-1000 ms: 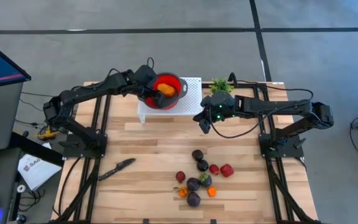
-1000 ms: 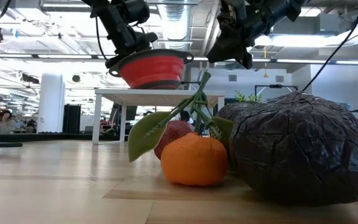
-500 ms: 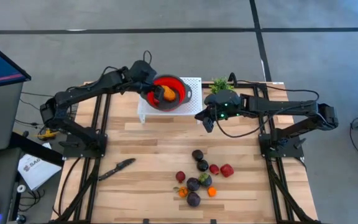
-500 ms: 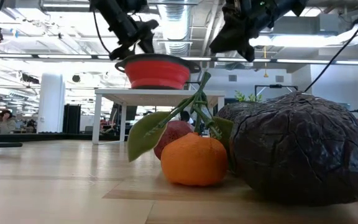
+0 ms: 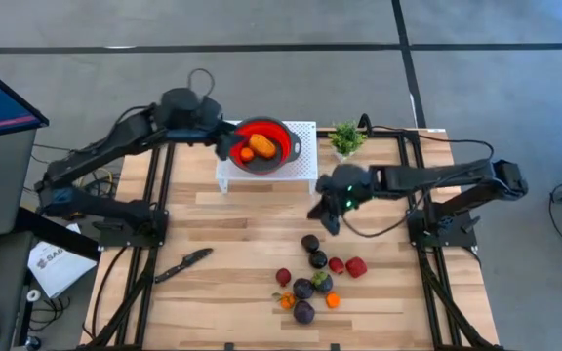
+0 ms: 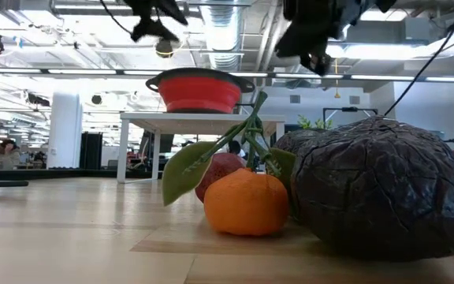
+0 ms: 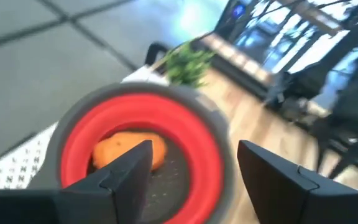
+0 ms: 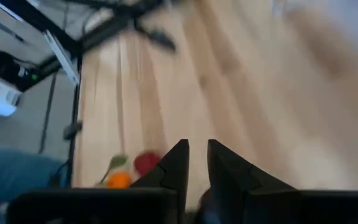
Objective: Pick & Place Fruit
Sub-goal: Put the purple plum into the red strainer bowl on the shelf
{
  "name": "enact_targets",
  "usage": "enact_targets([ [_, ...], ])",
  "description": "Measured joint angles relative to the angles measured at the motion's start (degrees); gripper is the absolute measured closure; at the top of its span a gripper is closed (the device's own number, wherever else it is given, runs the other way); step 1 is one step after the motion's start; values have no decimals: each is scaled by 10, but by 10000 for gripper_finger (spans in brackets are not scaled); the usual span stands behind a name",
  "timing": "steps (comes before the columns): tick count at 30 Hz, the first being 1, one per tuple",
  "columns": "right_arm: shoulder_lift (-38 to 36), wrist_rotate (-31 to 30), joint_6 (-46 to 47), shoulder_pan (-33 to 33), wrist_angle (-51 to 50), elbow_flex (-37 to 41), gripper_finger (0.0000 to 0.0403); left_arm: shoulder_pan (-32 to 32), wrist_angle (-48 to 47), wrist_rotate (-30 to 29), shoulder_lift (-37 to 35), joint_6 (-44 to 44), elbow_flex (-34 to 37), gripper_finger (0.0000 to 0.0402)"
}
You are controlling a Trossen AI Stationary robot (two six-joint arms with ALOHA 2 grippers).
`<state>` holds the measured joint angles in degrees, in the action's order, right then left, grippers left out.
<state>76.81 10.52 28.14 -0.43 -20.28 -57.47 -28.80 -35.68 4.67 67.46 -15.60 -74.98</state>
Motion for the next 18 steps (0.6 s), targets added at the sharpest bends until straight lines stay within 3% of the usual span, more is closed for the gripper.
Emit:
enact_targets([
  [5,58,32,139,43,-69,0,289,20,-1,2,-77,4,22,186],
  [10,119,65,264,65,-73,-2,188,43,-2,2,-145,4,68,194],
  [14,171,55,346,72,-89,-31,128,58,0,2,-188,4,110,198],
  [18,227,9,375,75,-130,-81,112,67,0,24,-221,3,151,199],
])
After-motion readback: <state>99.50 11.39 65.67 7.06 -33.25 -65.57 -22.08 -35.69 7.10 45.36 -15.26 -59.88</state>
